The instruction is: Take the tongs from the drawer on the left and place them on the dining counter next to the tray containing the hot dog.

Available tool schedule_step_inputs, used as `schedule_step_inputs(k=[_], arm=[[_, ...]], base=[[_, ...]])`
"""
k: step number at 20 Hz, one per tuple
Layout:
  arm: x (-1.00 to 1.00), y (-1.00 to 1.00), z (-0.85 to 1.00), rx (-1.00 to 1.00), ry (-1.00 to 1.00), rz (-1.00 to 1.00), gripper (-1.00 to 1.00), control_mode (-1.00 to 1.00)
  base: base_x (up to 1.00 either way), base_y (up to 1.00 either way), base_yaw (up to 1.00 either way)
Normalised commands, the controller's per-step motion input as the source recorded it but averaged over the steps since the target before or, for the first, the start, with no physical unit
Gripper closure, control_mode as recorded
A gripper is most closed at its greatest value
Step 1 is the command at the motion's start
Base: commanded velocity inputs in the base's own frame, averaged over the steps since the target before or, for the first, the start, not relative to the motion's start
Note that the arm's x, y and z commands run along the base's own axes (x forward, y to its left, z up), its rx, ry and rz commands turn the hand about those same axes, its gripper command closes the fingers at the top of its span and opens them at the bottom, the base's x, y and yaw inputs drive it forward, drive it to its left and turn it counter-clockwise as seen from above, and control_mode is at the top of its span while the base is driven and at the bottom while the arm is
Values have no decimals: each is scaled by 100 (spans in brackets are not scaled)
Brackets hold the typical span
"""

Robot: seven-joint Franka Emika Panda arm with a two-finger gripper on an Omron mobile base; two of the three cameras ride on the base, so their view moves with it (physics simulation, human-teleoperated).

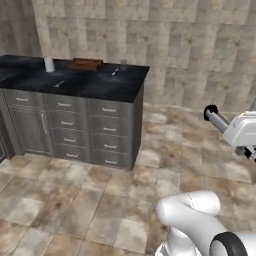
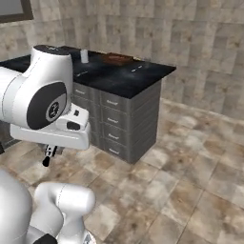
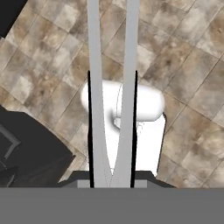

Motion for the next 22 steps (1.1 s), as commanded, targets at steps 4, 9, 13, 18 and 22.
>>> schedule_step_inputs(k=[4, 9, 13, 18, 22], arm=[[0, 0, 0, 0, 0, 0, 100, 100], [0, 0, 0, 0, 0, 0, 100, 100], [0, 0, 0, 0, 0, 0, 100, 100], [0, 0, 0, 0, 0, 0, 100, 100], [0, 0, 0, 0, 0, 0, 100, 100]], base=[[100, -63, 30], [99, -83, 41], [100, -74, 40], [83, -74, 43], [82, -96, 31]])
